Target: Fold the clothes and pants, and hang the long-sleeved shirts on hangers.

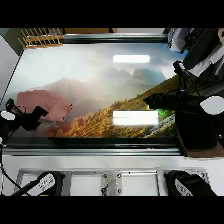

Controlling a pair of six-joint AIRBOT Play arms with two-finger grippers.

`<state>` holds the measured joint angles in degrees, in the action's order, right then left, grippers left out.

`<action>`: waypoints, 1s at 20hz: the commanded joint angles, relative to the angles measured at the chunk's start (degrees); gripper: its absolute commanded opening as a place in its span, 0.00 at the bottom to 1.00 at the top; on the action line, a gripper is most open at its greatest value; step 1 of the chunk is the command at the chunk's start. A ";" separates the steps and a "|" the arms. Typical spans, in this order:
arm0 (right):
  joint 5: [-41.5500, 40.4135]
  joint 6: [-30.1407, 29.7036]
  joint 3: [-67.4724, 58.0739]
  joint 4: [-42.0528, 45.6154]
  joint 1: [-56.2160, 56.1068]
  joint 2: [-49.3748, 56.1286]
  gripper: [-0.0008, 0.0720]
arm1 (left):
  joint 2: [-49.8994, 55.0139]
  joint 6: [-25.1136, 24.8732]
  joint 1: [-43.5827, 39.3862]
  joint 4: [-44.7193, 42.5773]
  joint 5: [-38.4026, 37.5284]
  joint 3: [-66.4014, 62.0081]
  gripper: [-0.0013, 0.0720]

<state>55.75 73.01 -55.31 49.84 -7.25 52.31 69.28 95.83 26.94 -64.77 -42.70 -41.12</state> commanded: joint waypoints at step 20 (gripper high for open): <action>-1.77 -7.91 -2.23 -3.23 11.28 -0.31 0.03 | 10.88 -0.44 -51.08 7.87 7.32 -28.65 0.03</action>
<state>54.28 66.94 -56.66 45.28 -1.48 52.25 77.28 95.35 -13.17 -56.86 -37.54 -63.02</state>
